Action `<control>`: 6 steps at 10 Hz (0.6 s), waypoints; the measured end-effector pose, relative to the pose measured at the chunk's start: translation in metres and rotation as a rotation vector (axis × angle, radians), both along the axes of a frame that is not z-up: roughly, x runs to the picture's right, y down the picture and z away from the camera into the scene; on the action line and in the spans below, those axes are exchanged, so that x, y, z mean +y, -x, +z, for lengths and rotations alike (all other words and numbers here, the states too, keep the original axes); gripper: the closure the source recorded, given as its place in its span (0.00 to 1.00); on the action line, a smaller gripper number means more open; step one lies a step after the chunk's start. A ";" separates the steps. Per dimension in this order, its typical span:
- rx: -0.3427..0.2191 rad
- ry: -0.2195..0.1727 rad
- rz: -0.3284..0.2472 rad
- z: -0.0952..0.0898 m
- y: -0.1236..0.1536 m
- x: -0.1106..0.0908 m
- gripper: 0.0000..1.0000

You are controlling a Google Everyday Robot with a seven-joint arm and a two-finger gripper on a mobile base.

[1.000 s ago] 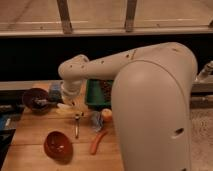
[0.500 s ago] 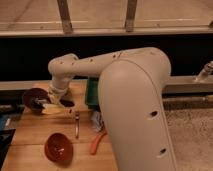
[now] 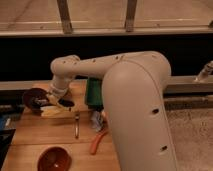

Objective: Place banana in table surface

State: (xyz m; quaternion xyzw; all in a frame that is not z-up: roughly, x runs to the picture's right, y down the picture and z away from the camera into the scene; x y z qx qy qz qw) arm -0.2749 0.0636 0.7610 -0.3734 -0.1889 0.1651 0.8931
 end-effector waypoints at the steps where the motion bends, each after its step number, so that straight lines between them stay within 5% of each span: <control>1: 0.000 0.000 0.000 0.000 0.000 0.000 0.75; 6: -0.001 0.001 0.000 0.000 0.000 0.001 0.24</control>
